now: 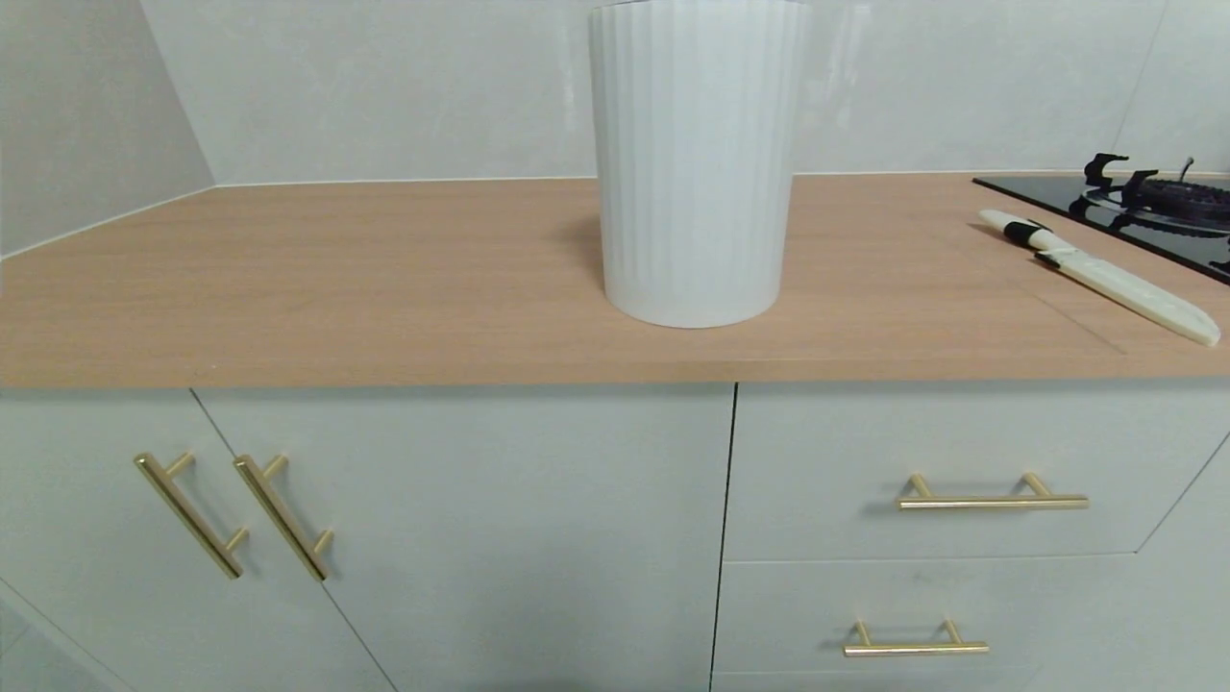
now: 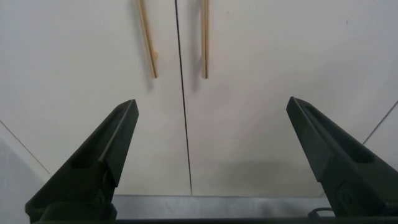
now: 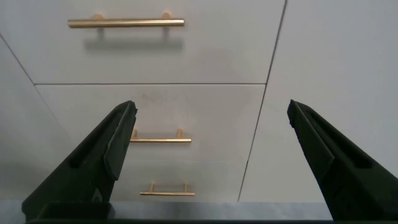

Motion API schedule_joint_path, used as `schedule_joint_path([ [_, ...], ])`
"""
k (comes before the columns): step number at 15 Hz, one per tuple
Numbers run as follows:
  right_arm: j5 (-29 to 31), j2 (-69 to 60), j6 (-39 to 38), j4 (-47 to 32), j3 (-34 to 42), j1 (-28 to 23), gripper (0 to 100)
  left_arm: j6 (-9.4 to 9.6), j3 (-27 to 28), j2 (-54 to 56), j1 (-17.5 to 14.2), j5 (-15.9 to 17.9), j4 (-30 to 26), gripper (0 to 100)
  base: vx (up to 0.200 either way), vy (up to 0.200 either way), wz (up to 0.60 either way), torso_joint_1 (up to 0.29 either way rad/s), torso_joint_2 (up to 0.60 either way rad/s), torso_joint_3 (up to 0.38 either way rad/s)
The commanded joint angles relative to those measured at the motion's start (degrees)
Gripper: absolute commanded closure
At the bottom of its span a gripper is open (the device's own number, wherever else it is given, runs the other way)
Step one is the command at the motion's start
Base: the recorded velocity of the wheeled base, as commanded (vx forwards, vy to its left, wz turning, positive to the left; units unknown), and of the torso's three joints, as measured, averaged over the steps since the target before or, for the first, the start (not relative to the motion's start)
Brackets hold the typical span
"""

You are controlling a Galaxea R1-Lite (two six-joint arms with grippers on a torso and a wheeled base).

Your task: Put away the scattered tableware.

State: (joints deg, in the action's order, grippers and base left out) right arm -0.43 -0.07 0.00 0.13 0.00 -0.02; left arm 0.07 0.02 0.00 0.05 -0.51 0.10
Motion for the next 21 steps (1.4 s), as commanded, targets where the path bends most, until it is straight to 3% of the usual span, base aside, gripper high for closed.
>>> schedule_joint_path([
  [1, -0.01, 0.07, 0.00, 0.04, 0.00, 0.02, 0, 0.01, -0.02, -0.09, 0.04, -0.02, -0.01, 0, 0.200, 0.000, 0.00, -0.012, 0.00, 0.007],
  [4, -0.01, 0.07, 0.00, 0.04, 0.00, 0.02, 0, 0.01, -0.02, -0.09, -0.05, -0.02, -0.01, 0, 0.200, 0.000, 0.00, 0.004, 0.00, 0.005],
  [13, 0.16, 0.07, -0.18, 0.04, 0.00, 0.02, 0, -0.07, -0.02, -0.09, -0.05, -0.02, -0.01, 0, 0.000, 0.000, 0.00, 0.000, 0.00, 0.000],
  [21, 0.60, 0.07, -0.70, 0.04, 0.00, 0.02, 0, -0.07, -0.02, -0.09, 0.04, -0.02, -0.01, 0, 0.000, 0.000, 0.00, 0.054, -0.36, -0.318],
])
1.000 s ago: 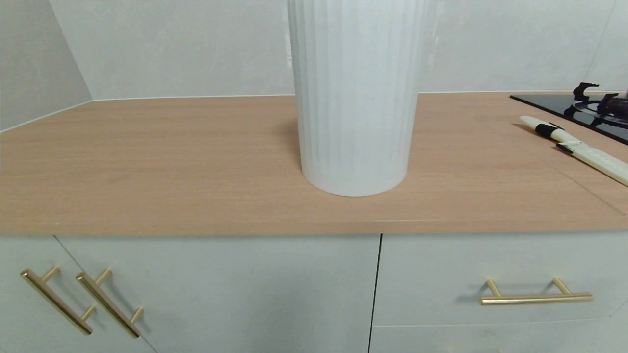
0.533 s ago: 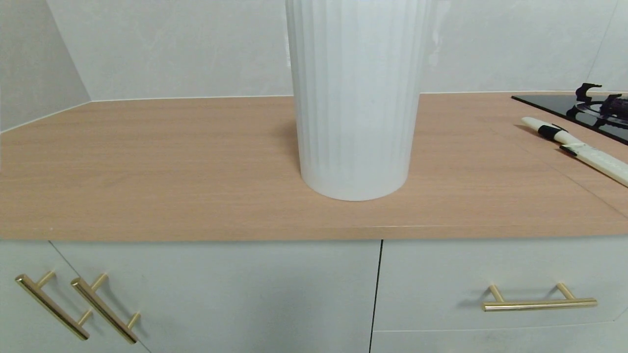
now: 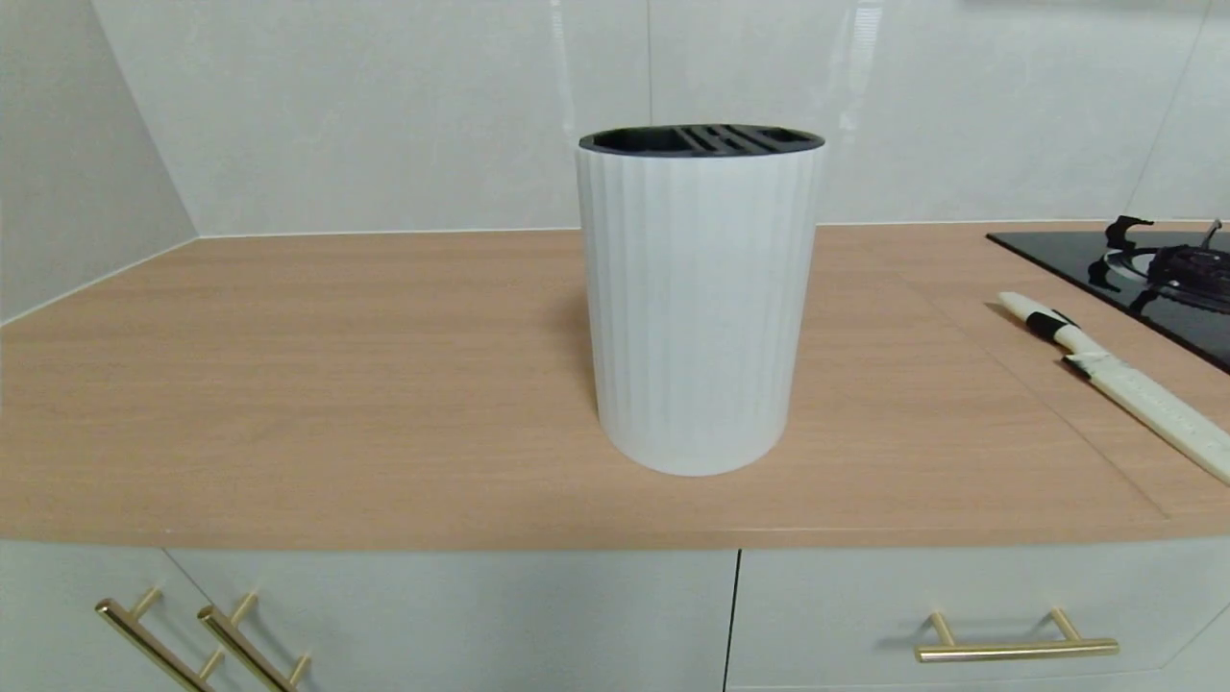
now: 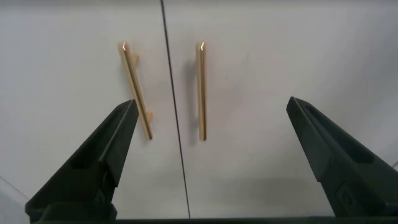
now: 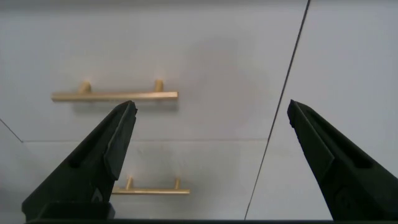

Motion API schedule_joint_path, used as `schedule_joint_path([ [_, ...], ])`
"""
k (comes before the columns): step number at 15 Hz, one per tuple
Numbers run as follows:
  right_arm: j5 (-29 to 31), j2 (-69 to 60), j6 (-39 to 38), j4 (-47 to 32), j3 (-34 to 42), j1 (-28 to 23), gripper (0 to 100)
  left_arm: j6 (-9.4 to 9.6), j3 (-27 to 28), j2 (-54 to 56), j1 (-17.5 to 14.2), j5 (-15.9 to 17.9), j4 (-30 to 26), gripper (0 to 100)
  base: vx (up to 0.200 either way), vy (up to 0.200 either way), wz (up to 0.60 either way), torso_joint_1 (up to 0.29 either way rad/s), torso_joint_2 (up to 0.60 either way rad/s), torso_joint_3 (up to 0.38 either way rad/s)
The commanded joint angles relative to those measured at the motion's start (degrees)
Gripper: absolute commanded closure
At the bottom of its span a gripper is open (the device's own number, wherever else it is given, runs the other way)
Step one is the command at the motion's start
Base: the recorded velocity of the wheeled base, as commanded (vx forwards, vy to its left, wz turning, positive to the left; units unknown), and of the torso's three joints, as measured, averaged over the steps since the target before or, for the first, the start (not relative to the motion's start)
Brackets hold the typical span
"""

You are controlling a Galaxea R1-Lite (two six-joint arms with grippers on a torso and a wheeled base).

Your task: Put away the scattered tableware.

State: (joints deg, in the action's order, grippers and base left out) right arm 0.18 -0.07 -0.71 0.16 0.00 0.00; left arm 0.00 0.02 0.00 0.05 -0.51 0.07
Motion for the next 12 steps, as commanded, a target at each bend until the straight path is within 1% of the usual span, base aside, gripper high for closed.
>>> schedule_joint_path([
  [1, -0.01, 0.07, 0.00, 0.02, 0.00, 0.00, 0, 0.00, -0.02, -0.09, 0.04, -0.02, 0.01, 0, 0.000, 0.000, 0.00, 0.115, -0.47, -0.349],
  [7, -0.01, 0.07, -0.08, 0.02, 0.00, 0.00, 0, 0.00, -0.02, -0.09, -0.05, -0.02, 0.01, 0, 0.000, 0.000, 0.00, 0.146, -0.47, -0.321],
  [12, -0.01, 0.07, -0.08, 0.02, 0.00, 0.00, 0, 0.00, -0.02, -0.09, -0.05, -0.02, 0.01, 0, 0.000, 0.000, 0.00, 0.181, -0.49, -0.309],
])
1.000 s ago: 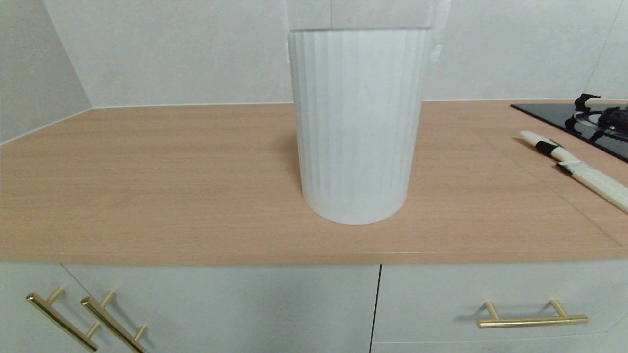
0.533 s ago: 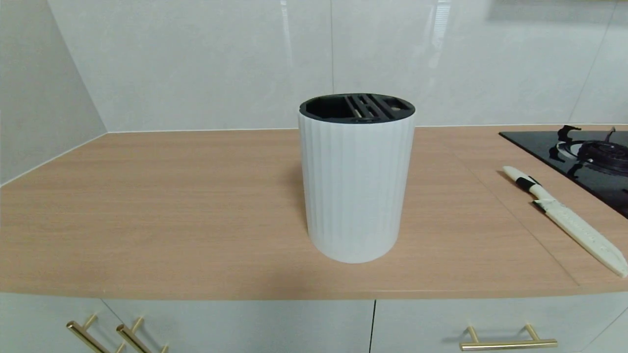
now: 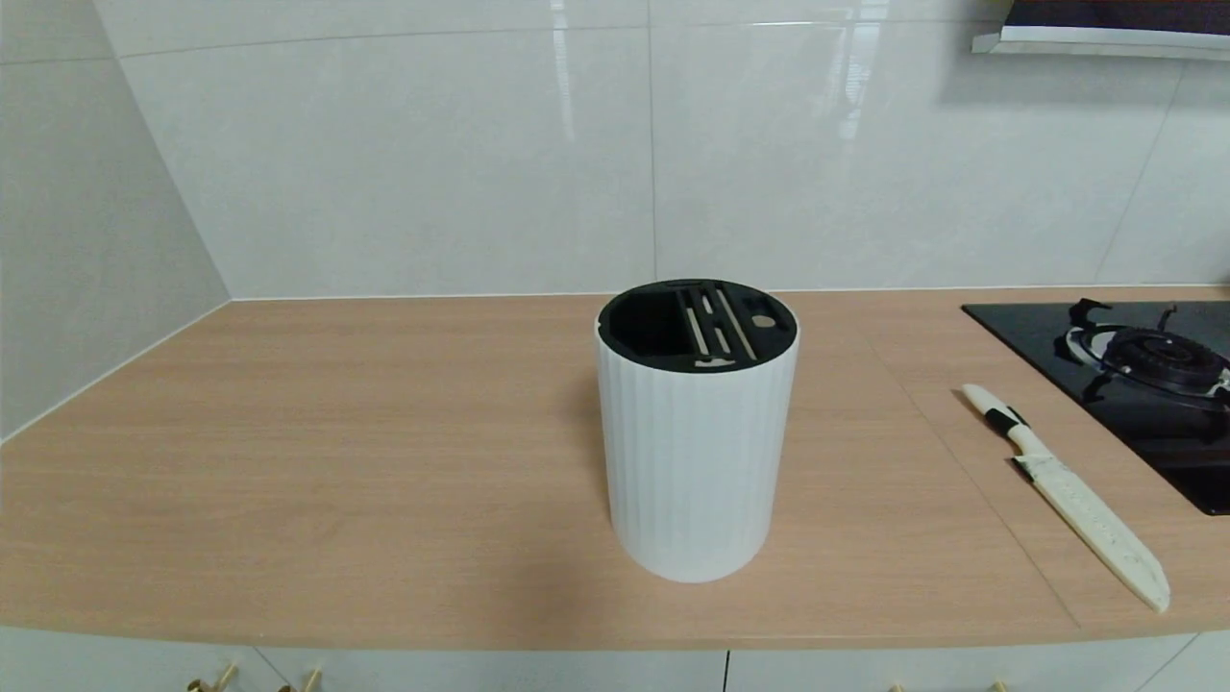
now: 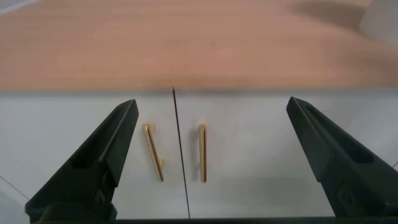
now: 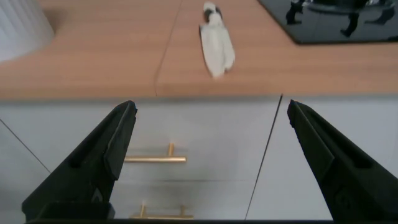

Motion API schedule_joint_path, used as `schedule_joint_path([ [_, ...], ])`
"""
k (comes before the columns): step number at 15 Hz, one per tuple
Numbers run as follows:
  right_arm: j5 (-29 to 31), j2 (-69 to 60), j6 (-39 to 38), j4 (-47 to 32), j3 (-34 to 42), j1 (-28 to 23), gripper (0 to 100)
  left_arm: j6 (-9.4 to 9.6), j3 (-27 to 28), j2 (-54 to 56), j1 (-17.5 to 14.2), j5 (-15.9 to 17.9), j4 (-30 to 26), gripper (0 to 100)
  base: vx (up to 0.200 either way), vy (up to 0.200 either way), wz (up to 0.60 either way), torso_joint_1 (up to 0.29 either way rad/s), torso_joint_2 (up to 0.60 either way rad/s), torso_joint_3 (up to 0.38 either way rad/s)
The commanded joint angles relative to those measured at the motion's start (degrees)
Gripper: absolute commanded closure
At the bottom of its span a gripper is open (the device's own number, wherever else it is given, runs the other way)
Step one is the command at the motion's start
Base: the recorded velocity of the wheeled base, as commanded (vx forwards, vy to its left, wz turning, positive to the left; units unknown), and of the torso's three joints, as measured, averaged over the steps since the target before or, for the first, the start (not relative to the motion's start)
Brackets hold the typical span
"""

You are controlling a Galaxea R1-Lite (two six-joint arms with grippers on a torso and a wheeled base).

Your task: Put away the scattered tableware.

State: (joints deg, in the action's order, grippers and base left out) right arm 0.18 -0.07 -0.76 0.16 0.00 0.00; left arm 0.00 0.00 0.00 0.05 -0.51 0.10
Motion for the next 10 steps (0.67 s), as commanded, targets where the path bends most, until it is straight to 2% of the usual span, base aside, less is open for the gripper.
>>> schedule_joint_path([
  [1, -0.01, 0.07, 0.05, 0.02, 0.00, 0.00, 0, 0.00, 0.00, -0.09, 0.04, -0.02, -0.01, 0, 0.000, 0.000, 0.00, 0.198, -0.51, -0.305],
  [10, -0.01, 0.07, 0.05, 0.02, 0.00, 0.00, 0, 0.00, 0.00, -0.09, 0.04, -0.02, -0.01, 0, 0.000, 0.000, 0.00, 0.229, -0.54, -0.310],
])
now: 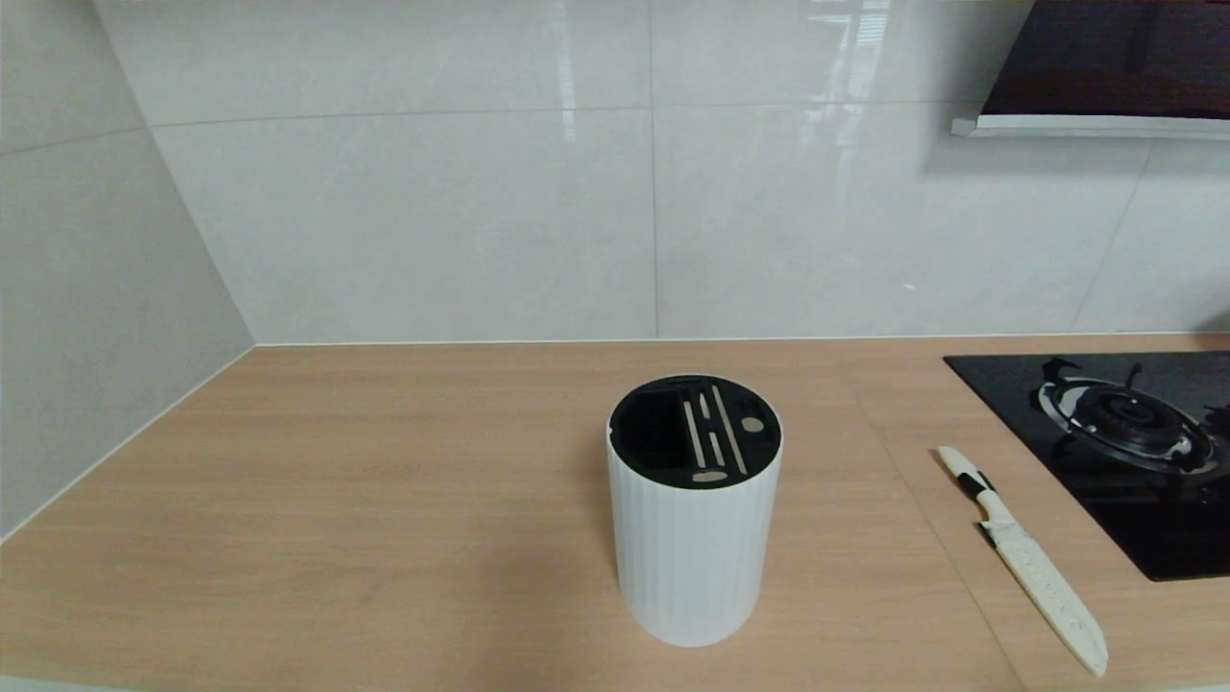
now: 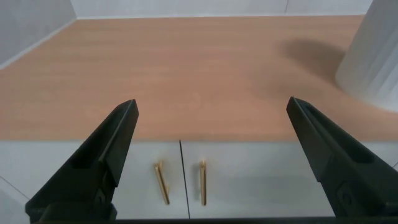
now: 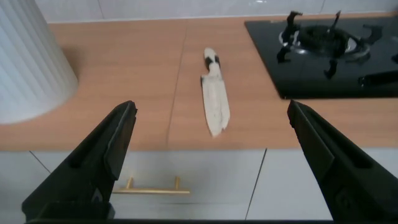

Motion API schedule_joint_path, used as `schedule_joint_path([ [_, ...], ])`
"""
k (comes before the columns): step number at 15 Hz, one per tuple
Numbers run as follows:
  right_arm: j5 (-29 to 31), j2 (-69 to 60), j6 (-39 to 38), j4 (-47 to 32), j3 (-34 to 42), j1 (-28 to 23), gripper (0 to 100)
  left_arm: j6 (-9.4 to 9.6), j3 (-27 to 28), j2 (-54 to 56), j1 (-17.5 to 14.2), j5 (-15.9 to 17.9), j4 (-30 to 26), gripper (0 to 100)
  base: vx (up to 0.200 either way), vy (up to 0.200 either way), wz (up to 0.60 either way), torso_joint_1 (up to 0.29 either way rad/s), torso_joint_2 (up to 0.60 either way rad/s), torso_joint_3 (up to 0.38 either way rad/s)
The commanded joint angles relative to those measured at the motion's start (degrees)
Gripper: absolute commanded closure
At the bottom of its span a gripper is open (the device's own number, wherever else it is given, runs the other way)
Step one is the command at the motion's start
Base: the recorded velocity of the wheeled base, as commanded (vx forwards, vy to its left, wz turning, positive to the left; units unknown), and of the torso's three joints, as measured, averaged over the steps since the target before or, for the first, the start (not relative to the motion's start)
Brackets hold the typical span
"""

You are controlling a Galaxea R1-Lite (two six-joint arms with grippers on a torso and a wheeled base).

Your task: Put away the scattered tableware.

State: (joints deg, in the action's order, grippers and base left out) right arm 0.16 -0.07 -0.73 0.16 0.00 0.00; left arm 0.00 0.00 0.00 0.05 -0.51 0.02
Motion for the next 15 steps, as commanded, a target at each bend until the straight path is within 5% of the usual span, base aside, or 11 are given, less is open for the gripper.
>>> schedule_joint_path([
  [1, 0.02, 0.07, -0.06, 0.02, 0.00, 0.00, 0, 0.00, 0.00, -0.09, 0.04, -0.02, 0.06, 0, 0.000, 0.000, 0.00, 0.261, -0.58, -0.320],
  [9, -0.16, 0.07, 0.20, 0.02, 0.00, 0.00, 0, 0.00, 0.00, -0.09, 0.04, -0.02, 0.06, 0, 0.000, 0.000, 0.00, 0.221, -0.48, -0.262],
  [15, -0.25, 2.36, 3.10, 0.02, -0.09, -0.35, 0, 0.00, 0.00, -0.09, -0.05, -0.02, 0.06, 0, 0.000, 0.000, 0.00, 0.008, -0.01, -0.008],
])
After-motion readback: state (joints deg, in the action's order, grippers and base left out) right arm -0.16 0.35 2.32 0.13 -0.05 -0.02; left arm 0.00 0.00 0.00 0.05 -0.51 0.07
